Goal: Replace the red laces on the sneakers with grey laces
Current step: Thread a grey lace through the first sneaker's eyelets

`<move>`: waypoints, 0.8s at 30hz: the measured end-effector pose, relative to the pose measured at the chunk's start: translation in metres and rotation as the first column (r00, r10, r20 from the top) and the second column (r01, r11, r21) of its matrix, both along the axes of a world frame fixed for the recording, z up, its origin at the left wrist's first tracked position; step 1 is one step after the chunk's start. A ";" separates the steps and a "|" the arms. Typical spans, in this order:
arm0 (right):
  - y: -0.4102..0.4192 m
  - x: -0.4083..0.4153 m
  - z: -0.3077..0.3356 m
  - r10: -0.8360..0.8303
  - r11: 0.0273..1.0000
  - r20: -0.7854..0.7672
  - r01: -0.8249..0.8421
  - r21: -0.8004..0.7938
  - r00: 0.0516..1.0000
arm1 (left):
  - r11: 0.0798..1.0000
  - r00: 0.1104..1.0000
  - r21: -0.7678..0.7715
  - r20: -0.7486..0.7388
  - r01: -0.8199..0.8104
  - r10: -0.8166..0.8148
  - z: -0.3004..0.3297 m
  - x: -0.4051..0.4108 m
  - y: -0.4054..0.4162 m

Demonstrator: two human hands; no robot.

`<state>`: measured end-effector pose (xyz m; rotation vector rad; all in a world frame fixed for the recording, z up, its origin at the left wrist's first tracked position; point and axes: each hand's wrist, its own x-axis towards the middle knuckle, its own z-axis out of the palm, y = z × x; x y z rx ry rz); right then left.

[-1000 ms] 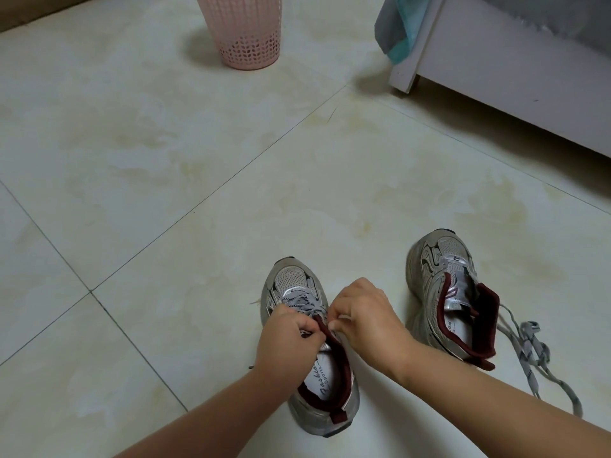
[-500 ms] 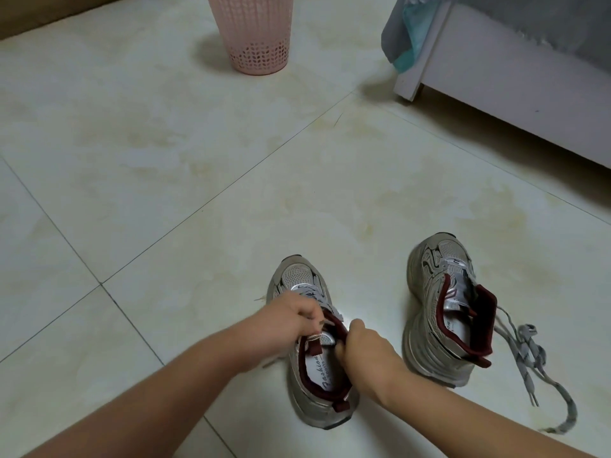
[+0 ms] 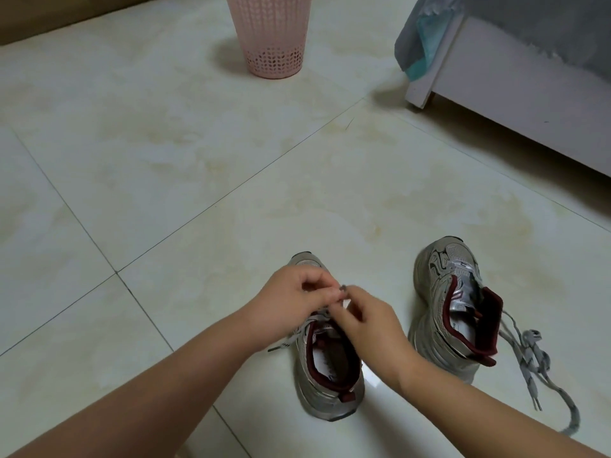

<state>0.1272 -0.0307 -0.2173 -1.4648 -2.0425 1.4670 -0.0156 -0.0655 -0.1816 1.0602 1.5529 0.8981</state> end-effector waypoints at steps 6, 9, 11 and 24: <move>0.028 -0.004 0.004 -0.399 0.859 -0.002 0.373 -0.349 0.917 | 0.943 0.804 -0.315 -0.532 0.103 -0.265 -0.053 -0.010 -0.025; 0.036 -0.001 0.000 -0.415 0.843 0.071 0.412 -0.346 0.907 | 0.944 0.795 -0.300 -0.535 0.137 -0.286 -0.058 -0.012 -0.030; 0.034 0.000 -0.001 -0.369 0.896 0.151 0.394 -0.202 0.917 | 0.948 0.775 -0.264 -0.556 0.178 -0.300 -0.053 -0.014 -0.028; -0.019 -0.026 -0.009 0.178 0.888 0.518 -0.363 0.282 0.837 | 0.988 0.791 -0.151 -0.599 0.042 -0.125 -0.032 -0.029 -0.015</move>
